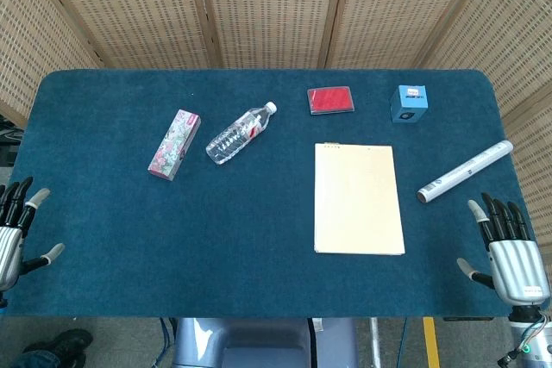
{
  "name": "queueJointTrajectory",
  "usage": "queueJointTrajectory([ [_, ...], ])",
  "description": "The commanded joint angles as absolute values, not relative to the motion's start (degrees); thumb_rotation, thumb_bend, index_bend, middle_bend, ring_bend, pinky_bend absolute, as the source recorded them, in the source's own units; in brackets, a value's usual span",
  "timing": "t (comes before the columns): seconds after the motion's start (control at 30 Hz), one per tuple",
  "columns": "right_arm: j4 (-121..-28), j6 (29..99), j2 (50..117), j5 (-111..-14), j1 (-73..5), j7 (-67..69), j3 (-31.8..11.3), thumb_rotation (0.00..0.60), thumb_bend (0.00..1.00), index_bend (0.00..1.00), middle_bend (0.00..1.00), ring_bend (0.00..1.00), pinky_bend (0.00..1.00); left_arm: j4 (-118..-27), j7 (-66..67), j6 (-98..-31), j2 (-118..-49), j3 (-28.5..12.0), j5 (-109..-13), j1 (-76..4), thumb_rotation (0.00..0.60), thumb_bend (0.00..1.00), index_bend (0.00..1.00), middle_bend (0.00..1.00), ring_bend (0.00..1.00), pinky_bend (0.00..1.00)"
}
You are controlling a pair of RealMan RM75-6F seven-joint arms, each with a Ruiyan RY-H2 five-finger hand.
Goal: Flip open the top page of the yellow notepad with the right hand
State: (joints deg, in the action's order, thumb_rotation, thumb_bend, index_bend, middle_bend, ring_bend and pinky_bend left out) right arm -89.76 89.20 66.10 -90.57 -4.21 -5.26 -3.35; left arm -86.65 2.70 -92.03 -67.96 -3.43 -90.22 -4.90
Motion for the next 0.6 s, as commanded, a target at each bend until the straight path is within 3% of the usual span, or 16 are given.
queueJointTrajectory([
  [0.03,-89.9,89.0,66.1,-90.7,-4.2,-5.6,-3.1,0.6,0.0,0.0,0.0,0.0,0.0,-86.7,2.3,-92.0,-67.8,-3.5,-90.0,-4.8,0.6,0.0,0.0,0.0,0.0,0.0],
  [0.43,-89.4,83.0,67.0,-92.8,-6.6,-8.1,-0.7,0.6,0.0,0.0,0.0,0.0,0.0,-87.4,2.2,-91.5,-67.4,-3.9,-89.1,-4.9,0.6,0.0,0.0,0.0,0.0,0.0],
  [0.6,-83.1,77.3,70.6,-96.8,-10.3,-8.6,1.5,0.6,0.14,0.04,0.0,0.0,0.0,-87.9,2.1,-91.2,-67.0,-4.0,-88.5,-4.9,0.6,0.0,0.0,0.0,0.0,0.0],
])
